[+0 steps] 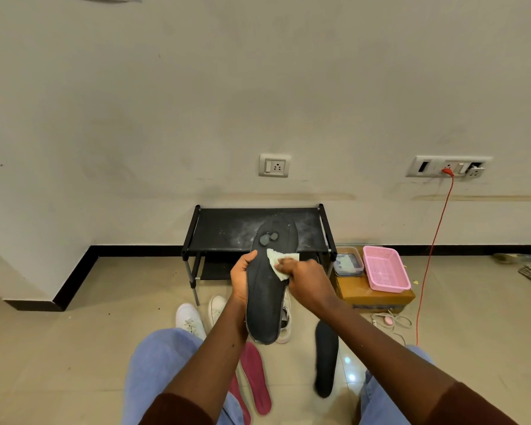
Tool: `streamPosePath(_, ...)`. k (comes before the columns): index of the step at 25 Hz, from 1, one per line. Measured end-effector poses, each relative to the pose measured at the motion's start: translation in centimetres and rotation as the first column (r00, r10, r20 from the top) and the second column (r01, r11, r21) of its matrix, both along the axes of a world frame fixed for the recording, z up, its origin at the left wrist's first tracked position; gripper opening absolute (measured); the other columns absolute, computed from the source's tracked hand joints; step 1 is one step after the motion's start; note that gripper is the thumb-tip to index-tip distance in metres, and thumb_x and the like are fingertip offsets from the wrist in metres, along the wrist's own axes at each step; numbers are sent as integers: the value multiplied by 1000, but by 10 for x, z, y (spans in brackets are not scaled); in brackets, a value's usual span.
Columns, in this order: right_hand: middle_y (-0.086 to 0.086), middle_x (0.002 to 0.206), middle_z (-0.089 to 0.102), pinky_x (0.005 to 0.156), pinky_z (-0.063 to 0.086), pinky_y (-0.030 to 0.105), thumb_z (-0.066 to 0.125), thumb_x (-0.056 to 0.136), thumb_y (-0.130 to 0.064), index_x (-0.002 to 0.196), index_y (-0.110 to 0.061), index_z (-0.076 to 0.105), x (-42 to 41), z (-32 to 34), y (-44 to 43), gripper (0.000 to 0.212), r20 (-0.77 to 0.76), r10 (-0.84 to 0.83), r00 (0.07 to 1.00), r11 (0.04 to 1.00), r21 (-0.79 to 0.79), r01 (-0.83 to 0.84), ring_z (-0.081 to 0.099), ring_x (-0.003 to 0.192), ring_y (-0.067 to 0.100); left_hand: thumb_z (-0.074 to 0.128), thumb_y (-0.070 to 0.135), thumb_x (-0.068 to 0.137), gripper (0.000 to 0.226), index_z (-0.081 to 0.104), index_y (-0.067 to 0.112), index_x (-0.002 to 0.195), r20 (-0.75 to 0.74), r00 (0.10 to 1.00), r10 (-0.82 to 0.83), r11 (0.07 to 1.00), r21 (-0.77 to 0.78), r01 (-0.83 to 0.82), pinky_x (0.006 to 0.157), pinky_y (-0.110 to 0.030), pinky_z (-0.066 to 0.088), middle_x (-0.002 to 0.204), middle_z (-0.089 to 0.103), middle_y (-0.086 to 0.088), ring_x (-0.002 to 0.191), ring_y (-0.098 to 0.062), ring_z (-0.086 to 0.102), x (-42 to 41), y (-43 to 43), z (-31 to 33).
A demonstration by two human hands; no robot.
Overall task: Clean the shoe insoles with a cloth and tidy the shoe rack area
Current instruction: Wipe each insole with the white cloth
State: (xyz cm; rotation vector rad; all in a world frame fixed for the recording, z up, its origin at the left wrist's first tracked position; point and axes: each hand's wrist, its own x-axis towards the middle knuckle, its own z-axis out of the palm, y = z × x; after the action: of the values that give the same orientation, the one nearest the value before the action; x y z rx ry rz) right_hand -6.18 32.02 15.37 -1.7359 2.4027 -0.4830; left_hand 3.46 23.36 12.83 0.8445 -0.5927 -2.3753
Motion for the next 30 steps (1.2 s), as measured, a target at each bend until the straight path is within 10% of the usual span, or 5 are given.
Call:
streamPosePath(6, 4, 117, 65, 95, 47, 31, 48, 84, 0, 110, -10, 68, 28, -3, 22, 34, -8, 259, 966, 960, -107, -259, 62, 107, 19, 50, 54, 82, 65, 62, 3, 121, -100, 994, -31, 990, 131, 44, 107, -52, 33, 120, 60, -24, 114, -39, 52, -5, 6, -10)
streamPosePath(14, 5, 102, 71, 69, 56, 23, 81, 57, 0, 110, -11, 67, 18, -27, 26, 56, -223, 380, 898, 914, -57, -402, 69, 91, 17, 46, 37, 87, 46, 75, 2, 91, -73, 997, 7, 990, 144, 4, 102, -48, 39, 105, 65, -21, 96, -35, 60, 0, 7, -18)
streamPosePath(18, 9, 143, 40, 101, 42, 31, 49, 90, -3, 141, -12, 35, 2, -9, 7, 53, -226, 220, 949, 975, 55, -214, 39, 132, 21, 30, 25, 98, 59, 77, 4, 70, -78, 997, 25, 996, 86, -19, 59, -30, 59, 76, 72, -14, 64, -24, 70, 5, 10, -15)
streamPosePath(23, 15, 154, 14, 106, 34, 35, 49, 91, -3, 139, -12, 38, -3, 4, -15, 50, -174, -73, 982, 996, 42, 82, 20, 140, 30, 39, 22, 85, 46, 76, 2, 66, -157, 986, -45, 998, 46, 53, 47, -31, 56, 70, 71, -15, 56, -25, 69, 2, 18, -7)
streamPosePath(30, 5, 152, 27, 113, 20, 28, 41, 91, 2, 144, -14, 29, 24, -13, -1, 56, -48, 53, 997, 998, 19, -53, 23, 140, 15, 74, 23, 65, 25, 76, -1, 74, -192, 980, -49, 998, 37, 57, 57, -34, 59, 76, 71, -16, 67, -26, 71, 3, 13, -9)
